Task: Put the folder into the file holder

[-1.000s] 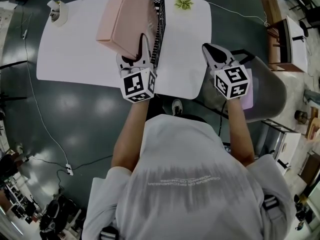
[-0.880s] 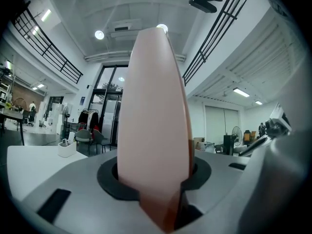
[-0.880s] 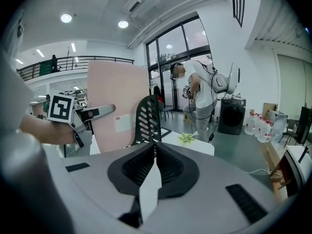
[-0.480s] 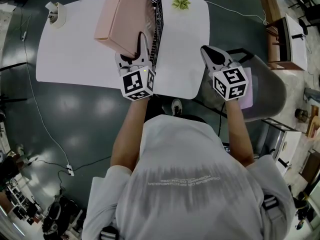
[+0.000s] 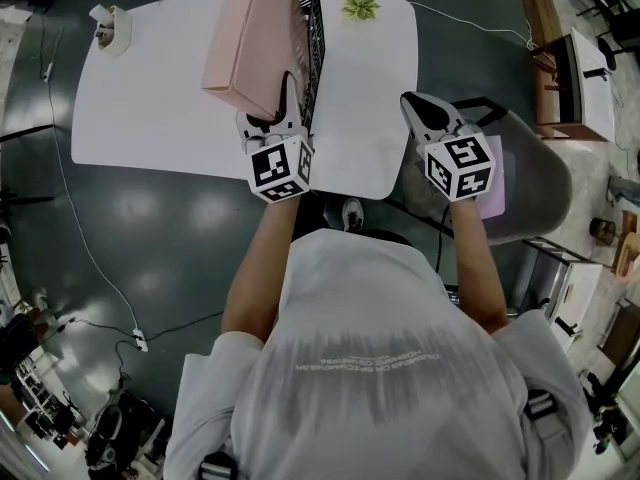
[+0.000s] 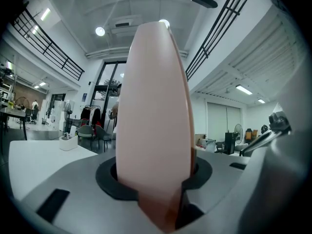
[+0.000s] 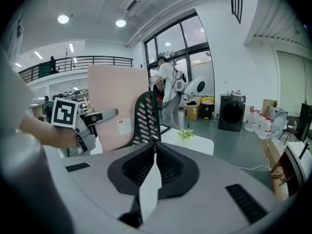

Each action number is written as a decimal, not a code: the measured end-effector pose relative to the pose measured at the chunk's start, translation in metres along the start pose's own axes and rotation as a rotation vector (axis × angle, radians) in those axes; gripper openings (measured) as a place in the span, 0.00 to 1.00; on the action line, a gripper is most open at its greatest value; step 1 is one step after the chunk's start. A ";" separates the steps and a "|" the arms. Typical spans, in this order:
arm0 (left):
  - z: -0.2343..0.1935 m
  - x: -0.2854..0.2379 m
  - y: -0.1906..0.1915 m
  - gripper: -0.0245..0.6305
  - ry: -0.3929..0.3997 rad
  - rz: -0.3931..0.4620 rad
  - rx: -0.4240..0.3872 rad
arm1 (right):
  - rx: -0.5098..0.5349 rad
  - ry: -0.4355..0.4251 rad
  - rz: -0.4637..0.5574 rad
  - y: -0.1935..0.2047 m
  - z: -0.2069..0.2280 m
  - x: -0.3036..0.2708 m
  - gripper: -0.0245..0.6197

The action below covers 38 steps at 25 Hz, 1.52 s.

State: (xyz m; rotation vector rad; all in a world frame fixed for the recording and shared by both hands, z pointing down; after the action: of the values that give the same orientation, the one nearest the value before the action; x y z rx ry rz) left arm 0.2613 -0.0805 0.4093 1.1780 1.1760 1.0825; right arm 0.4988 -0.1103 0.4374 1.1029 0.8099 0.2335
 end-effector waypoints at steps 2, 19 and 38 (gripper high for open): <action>0.000 0.000 0.006 0.34 0.004 -0.027 -0.001 | -0.002 -0.003 -0.001 0.000 0.000 -0.001 0.10; 0.002 0.004 0.060 0.38 0.037 -0.241 -0.011 | -0.004 -0.009 -0.011 0.007 -0.005 0.004 0.10; -0.014 0.088 0.009 0.41 0.149 -0.082 -0.140 | 0.150 -0.097 0.131 -0.040 -0.047 0.025 0.10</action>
State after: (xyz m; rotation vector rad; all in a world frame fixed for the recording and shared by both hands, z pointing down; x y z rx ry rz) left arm 0.2550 0.0085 0.4099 0.9467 1.2301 1.1862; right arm 0.4756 -0.0826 0.3817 1.3006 0.6782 0.2296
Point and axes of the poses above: the fingertips, and each gripper's own axes: x backward along the fingers, z to its right, y out of its underside, the point moved 3 cm from there along x, backward along the fingers, and after that the axes turned 5 degrees about -x, right-handed, at the moved point
